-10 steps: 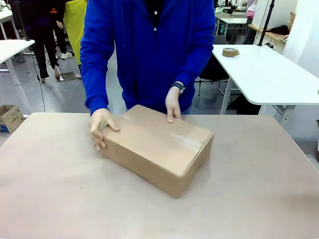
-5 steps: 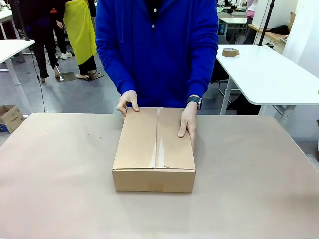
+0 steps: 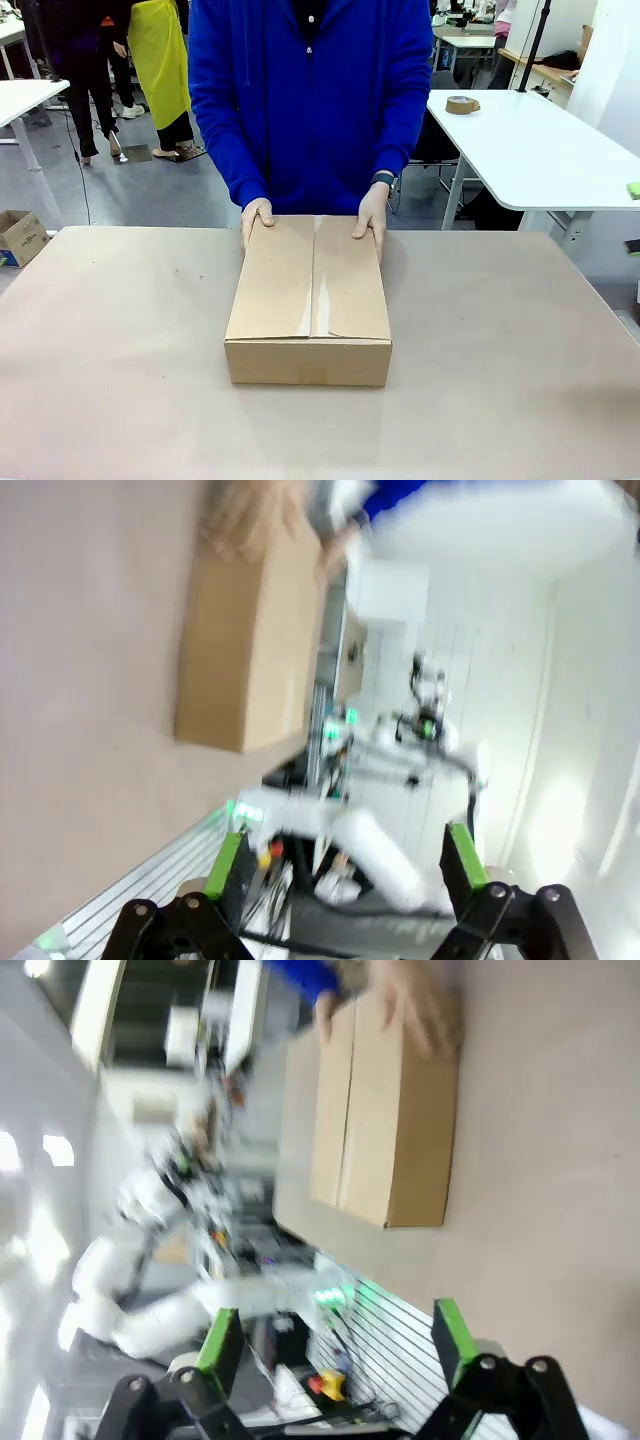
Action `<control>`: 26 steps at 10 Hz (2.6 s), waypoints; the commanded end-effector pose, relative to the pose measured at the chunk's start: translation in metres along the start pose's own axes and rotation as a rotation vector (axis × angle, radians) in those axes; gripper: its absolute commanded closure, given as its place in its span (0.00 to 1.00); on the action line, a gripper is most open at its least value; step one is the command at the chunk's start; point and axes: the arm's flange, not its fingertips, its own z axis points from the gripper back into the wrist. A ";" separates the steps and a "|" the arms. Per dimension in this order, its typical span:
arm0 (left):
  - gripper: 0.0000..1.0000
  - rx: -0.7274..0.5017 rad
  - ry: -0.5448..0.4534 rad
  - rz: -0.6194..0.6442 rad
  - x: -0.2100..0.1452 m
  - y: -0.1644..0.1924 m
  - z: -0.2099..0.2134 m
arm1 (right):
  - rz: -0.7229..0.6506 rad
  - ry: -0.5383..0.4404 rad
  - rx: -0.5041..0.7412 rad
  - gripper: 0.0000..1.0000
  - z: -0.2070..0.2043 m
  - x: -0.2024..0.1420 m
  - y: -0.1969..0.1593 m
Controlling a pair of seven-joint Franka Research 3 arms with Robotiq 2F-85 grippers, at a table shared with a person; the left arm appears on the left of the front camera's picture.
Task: Pack the gift set into the box.
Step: Press and hold the closed box until the human finishes sealing it.
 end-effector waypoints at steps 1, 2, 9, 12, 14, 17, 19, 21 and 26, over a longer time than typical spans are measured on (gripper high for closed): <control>0.02 -0.228 0.305 -0.353 0.025 -0.024 -0.085 | 0.495 0.195 0.020 0.00 -0.094 0.064 0.028; 0.02 -0.348 0.283 -0.493 0.028 -0.021 -0.130 | 0.711 0.269 0.080 0.00 -0.146 0.078 0.037; 0.02 -0.442 0.185 -0.996 0.027 0.004 -0.229 | 0.991 0.473 0.121 0.00 -0.268 0.068 0.052; 0.02 -0.307 0.055 -1.892 0.038 0.019 -0.269 | 1.406 0.263 0.326 0.00 -0.284 0.090 0.016; 0.02 -0.215 0.052 -2.167 0.038 0.028 -0.286 | 1.484 0.136 0.318 0.00 -0.295 0.093 0.001; 0.02 -0.310 0.134 -1.662 0.039 0.021 -0.284 | 1.466 0.131 0.264 0.00 -0.292 0.097 0.002; 0.02 -0.310 0.134 -1.662 0.039 0.021 -0.284 | 1.466 0.131 0.264 0.00 -0.292 0.097 0.002; 0.02 -0.437 0.198 -1.770 0.036 0.034 -0.301 | 1.473 0.064 0.279 0.00 -0.319 0.100 -0.020; 0.02 -0.197 0.265 -1.780 0.059 0.056 -0.347 | 1.494 -0.052 0.240 0.00 -0.355 0.097 -0.061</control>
